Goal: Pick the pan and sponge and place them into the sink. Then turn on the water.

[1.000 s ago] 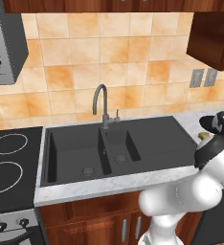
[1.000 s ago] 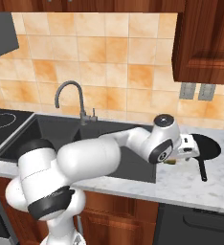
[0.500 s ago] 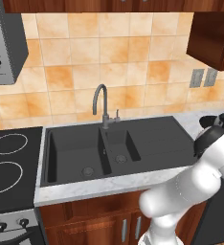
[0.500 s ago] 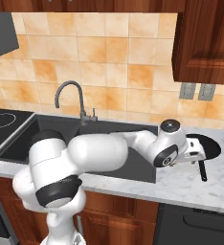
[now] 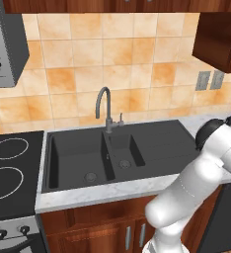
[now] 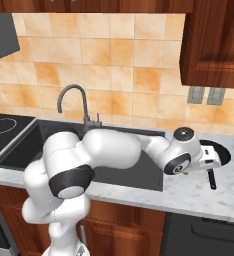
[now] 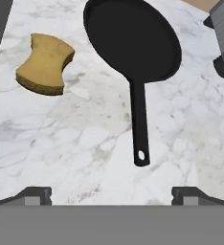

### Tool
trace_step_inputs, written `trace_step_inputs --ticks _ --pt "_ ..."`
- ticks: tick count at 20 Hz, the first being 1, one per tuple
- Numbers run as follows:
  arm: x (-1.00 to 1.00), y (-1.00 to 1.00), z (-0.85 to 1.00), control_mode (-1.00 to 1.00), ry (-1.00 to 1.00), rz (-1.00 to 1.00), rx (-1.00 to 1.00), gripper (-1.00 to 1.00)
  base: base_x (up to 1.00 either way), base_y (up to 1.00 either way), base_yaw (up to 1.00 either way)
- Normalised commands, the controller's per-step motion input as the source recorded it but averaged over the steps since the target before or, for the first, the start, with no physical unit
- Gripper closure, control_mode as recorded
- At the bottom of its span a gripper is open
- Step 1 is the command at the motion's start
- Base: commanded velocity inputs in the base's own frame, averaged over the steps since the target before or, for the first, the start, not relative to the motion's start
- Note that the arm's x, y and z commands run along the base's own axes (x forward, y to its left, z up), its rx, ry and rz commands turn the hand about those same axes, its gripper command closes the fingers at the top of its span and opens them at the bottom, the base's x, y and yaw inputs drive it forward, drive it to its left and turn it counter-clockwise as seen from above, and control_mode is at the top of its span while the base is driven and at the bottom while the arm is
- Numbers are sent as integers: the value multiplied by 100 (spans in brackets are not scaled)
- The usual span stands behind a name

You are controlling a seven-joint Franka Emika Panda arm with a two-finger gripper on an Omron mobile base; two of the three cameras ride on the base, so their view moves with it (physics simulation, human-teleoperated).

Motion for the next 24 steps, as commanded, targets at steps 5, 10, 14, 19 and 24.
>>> trace_step_inputs --ticks 5,10,14,19,24 --pt "13 -22 -8 -100 0 0 0 -100 0 0 0" --pt "14 -20 -12 -100 0 0 0 -100 0 0 0" --pt "14 -19 -12 -100 0 0 0 -100 0 0 0" --pt "9 -16 -14 -100 0 0 0 -100 0 0 0" --pt "4 -10 -18 -100 0 0 0 -100 0 0 0"
